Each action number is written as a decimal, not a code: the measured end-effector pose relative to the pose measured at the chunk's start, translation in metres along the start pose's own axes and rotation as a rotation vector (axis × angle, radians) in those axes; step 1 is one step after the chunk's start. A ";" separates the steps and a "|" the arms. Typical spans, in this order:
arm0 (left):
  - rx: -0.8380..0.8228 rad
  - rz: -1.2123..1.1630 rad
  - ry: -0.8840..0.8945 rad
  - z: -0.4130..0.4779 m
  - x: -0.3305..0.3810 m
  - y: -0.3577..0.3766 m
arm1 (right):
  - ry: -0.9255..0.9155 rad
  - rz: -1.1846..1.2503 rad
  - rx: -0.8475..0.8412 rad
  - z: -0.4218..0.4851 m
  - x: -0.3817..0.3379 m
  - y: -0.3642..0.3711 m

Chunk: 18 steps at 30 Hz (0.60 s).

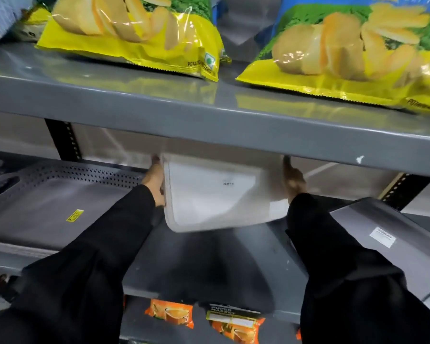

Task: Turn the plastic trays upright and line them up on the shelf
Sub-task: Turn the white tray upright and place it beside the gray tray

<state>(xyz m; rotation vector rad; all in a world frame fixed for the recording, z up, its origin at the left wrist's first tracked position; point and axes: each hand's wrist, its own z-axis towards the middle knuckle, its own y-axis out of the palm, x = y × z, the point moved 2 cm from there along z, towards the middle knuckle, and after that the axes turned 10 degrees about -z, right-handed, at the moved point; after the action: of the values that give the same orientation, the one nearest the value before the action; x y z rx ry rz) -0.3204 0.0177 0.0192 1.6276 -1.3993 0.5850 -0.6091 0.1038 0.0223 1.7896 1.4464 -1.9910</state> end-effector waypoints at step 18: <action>0.000 0.472 0.023 -0.018 0.002 -0.068 | 0.188 -0.011 -0.308 -0.015 0.070 -0.015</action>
<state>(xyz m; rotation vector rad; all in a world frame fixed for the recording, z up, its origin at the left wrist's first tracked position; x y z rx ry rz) -0.2520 0.0299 0.0085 1.2844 -1.7775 0.8682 -0.6289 0.1570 -0.0238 1.8690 1.7088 -1.5331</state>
